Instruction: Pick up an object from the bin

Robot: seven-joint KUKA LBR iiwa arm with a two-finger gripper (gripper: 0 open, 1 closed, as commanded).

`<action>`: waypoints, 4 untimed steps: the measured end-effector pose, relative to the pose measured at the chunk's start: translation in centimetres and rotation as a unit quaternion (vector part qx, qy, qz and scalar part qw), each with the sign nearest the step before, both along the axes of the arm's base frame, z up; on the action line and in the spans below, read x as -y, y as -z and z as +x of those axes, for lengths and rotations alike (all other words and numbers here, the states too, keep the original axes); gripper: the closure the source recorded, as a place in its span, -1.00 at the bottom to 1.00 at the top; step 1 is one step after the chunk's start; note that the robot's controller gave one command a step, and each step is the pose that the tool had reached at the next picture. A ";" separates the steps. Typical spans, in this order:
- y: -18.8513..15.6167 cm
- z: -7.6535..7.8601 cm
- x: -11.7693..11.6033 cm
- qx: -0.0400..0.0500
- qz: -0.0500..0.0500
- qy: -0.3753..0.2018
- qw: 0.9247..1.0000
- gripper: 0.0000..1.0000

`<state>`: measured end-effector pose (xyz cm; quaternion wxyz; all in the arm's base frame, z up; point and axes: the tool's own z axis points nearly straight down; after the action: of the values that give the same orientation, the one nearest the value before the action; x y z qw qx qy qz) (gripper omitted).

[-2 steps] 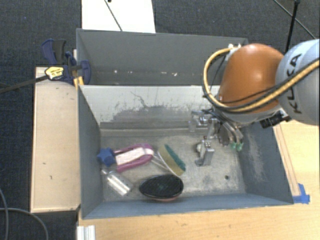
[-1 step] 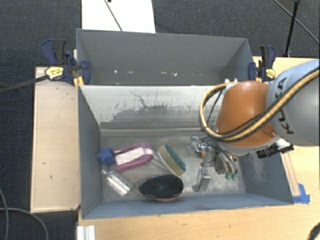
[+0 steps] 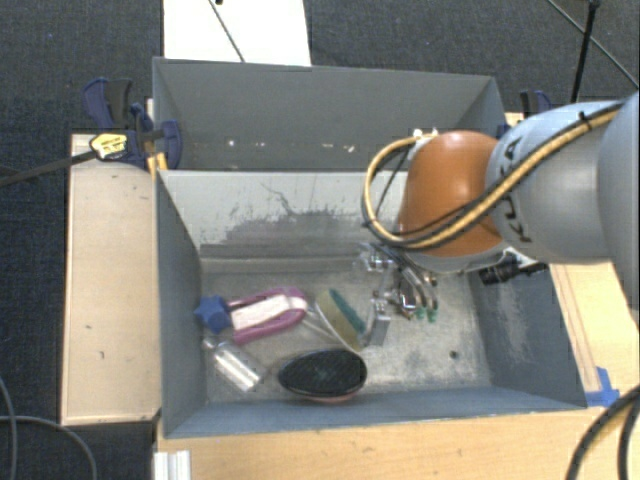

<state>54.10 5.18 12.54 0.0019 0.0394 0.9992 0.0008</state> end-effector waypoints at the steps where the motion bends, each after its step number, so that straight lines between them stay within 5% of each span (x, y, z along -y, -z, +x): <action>1: 5.6 -0.7 0.3 -0.004 -0.001 0.005 1.000 -1.00; 2: 5.2 -0.6 0.3 -0.004 -0.001 0.005 1.000 1.00; 3: 5.4 -0.6 0.3 -0.001 0.000 0.006 1.000 -1.00; 4: 5.5 -0.6 0.4 -0.002 -0.001 0.007 1.000 1.00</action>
Offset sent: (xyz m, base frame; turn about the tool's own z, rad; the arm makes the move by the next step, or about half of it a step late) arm -0.0064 -0.0029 -0.0546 0.0123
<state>53.48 4.77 7.08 0.0001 0.0462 0.9989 -0.0006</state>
